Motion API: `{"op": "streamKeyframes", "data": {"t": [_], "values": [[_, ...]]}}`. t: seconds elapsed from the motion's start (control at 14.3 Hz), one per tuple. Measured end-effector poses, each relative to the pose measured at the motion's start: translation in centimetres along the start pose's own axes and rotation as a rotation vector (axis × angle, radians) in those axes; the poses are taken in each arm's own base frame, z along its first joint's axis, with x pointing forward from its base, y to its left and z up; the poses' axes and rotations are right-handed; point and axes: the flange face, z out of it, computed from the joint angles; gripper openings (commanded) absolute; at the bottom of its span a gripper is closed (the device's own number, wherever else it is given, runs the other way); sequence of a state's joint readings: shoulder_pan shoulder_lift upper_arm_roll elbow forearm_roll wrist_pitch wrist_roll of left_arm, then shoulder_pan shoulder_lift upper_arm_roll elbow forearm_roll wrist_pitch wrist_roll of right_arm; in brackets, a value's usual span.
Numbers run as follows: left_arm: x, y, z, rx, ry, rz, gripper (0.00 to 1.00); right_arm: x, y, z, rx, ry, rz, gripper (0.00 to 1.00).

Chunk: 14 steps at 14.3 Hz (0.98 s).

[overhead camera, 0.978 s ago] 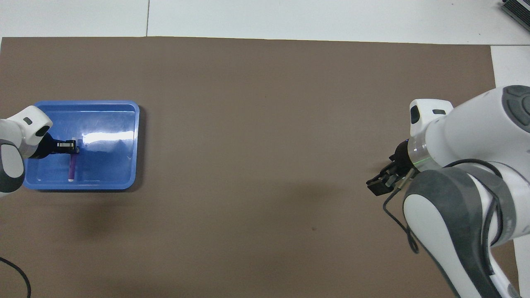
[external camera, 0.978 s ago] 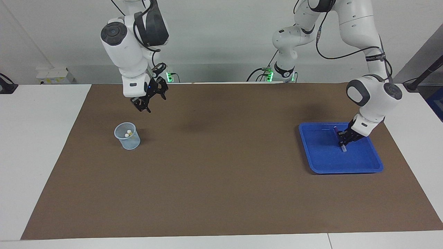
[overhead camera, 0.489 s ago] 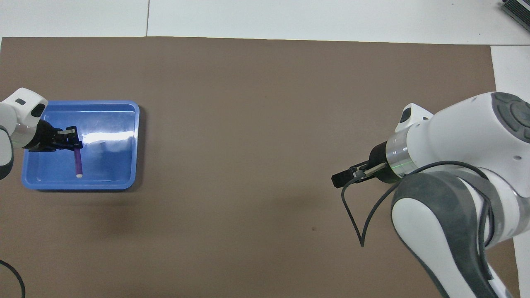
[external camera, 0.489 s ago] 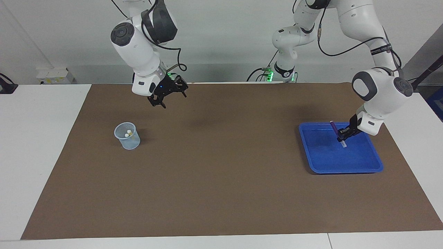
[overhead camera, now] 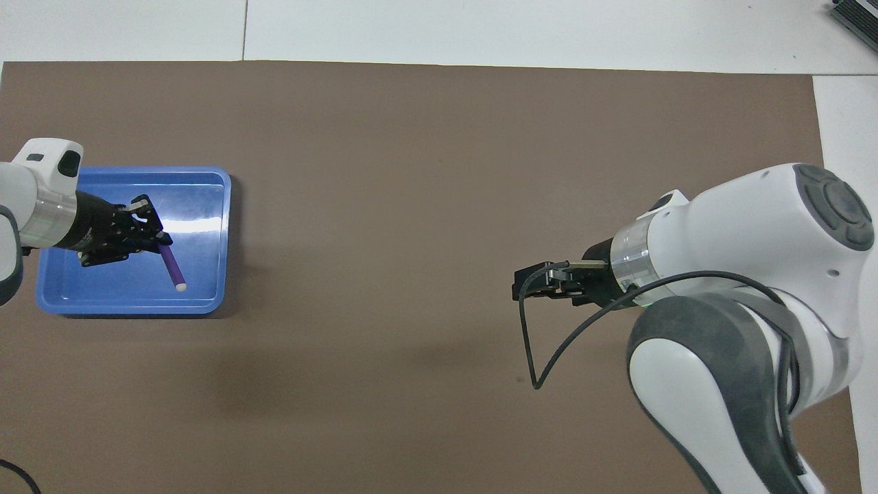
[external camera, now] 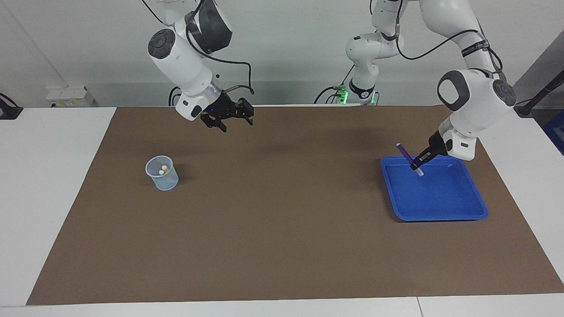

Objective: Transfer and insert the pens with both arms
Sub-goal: 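Grasp the purple pen with the left gripper while the right gripper withdraws, then lift the purple pen with the left gripper while the right gripper approaches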

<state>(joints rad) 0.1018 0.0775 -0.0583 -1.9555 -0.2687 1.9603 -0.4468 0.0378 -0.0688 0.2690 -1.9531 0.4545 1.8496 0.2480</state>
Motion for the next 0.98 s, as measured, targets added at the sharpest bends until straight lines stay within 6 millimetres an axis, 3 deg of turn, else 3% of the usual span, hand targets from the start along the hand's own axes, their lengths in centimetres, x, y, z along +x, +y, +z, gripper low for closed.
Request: {"op": "streamKeyframes", "data": {"t": [0.42, 0.98], "values": [[-5.1, 2.8, -1.8, -0.077, -0.052, -0.253, 0.0, 0.2, -1.1, -0.2, 0.091, 0.018, 0.209, 1.0], [-16.0, 6.4, -4.0, -0.109, -0.077, -0.53, 0.0, -0.1, -5.1, -0.2, 0.307, 0.06, 0.399, 1.0]]}}
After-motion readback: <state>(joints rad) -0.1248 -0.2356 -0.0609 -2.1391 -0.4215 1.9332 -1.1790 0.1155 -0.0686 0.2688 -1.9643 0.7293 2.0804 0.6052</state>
